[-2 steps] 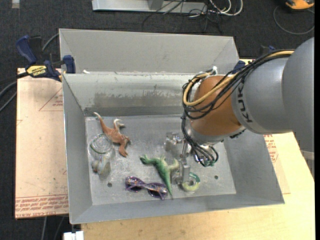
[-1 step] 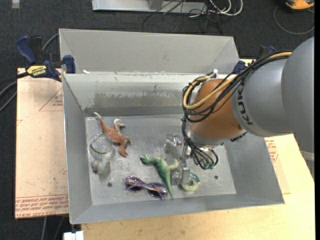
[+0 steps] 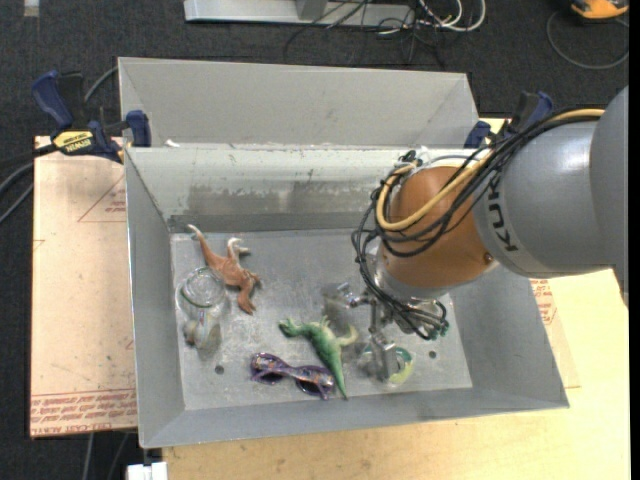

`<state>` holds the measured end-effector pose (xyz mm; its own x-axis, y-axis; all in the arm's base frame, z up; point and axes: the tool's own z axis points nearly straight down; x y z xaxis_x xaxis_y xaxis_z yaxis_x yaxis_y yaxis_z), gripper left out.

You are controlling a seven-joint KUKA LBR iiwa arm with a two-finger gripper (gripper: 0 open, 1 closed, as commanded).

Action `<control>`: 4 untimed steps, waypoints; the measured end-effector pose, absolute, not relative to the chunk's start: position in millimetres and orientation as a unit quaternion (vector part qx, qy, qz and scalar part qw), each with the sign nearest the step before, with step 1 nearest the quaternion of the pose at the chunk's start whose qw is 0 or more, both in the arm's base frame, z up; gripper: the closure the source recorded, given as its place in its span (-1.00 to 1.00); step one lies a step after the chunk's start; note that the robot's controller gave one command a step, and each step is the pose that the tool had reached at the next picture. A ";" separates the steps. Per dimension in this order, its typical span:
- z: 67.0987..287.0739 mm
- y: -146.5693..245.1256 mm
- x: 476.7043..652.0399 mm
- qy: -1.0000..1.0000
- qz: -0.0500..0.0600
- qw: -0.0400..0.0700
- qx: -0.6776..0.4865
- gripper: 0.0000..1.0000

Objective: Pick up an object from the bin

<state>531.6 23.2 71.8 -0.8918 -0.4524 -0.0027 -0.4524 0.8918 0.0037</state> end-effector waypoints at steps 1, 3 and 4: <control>70.6 31.6 512.5 0.995 0.001 0.002 -0.101 -1.00; 70.3 89.9 517.6 0.990 0.002 0.004 -0.142 -1.00; 73.7 105.9 491.6 0.999 0.003 0.007 -0.036 -1.00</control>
Offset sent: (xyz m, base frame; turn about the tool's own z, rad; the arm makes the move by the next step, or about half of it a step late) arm 0.0171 0.0673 -0.0018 0.3557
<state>491.6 105.9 73.7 -0.9972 -0.0728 -0.0141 -0.0728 0.9973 0.0048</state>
